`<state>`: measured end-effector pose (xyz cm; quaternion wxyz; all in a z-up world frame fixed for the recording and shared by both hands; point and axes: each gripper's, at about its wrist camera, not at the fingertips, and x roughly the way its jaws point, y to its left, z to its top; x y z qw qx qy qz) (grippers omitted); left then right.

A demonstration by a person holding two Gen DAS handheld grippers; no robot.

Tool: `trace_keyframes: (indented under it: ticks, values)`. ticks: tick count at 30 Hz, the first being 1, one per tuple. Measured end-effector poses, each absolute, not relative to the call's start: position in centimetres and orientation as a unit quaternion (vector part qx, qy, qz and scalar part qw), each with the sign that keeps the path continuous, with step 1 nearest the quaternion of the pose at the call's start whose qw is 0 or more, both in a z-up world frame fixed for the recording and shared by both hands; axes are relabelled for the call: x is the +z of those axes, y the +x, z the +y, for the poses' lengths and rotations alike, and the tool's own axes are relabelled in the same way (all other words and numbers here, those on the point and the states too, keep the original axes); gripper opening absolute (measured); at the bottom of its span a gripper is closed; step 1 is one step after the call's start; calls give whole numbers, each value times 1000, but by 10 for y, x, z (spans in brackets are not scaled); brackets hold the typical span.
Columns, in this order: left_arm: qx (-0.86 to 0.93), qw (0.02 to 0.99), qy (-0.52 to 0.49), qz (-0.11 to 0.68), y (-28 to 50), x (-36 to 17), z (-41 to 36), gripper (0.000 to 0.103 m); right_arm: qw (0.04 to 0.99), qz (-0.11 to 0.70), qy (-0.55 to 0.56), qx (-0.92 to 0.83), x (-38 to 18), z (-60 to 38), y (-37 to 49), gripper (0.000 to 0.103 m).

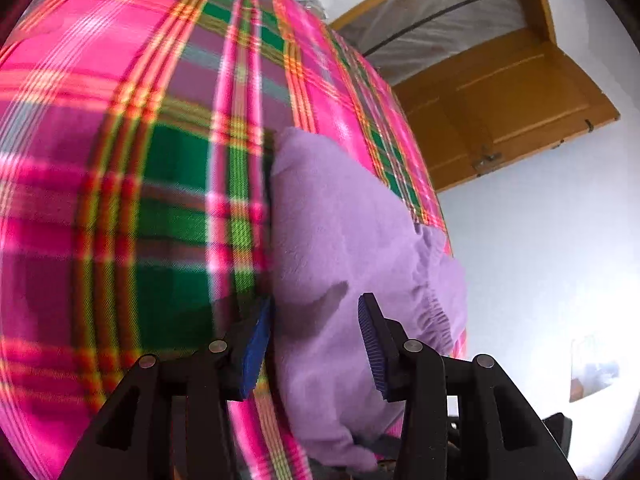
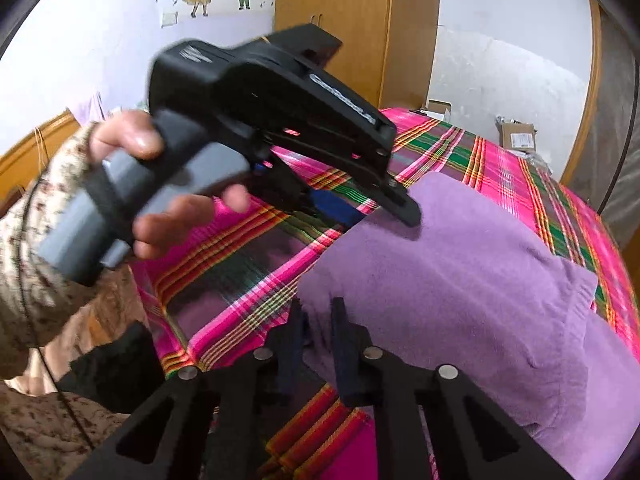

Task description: Fold clothes

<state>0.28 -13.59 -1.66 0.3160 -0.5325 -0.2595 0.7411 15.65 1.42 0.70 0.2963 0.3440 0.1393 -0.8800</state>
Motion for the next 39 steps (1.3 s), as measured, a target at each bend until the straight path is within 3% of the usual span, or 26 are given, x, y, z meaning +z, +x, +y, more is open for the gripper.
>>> trace_keyframes:
  ticks: [11,12,15,17,29,39]
  values:
    - [704,354,-551,-273,-37,-23,-107,46,324,82,336,-881,23,35,167,10]
    - [701,357,-551,-276,-39,-24,-106,43,324,79,337,-881,23,35,166,10]
    - [699,364,-546,-285,-44,-25,-105,14,324,75,340,-880,23,33,166,9]
    - [702,364,-537,-294,-43,-24,-110,12,324,73,343,-879,23,31,164,9]
    - [725,380,-499,-284,-36,-2,-136,10,350,63,347,-868,32,10,152,8]
    - [748,333,-493,-293,-19,-1,-198,10,418,80,348,-835,36,-38,159,8]
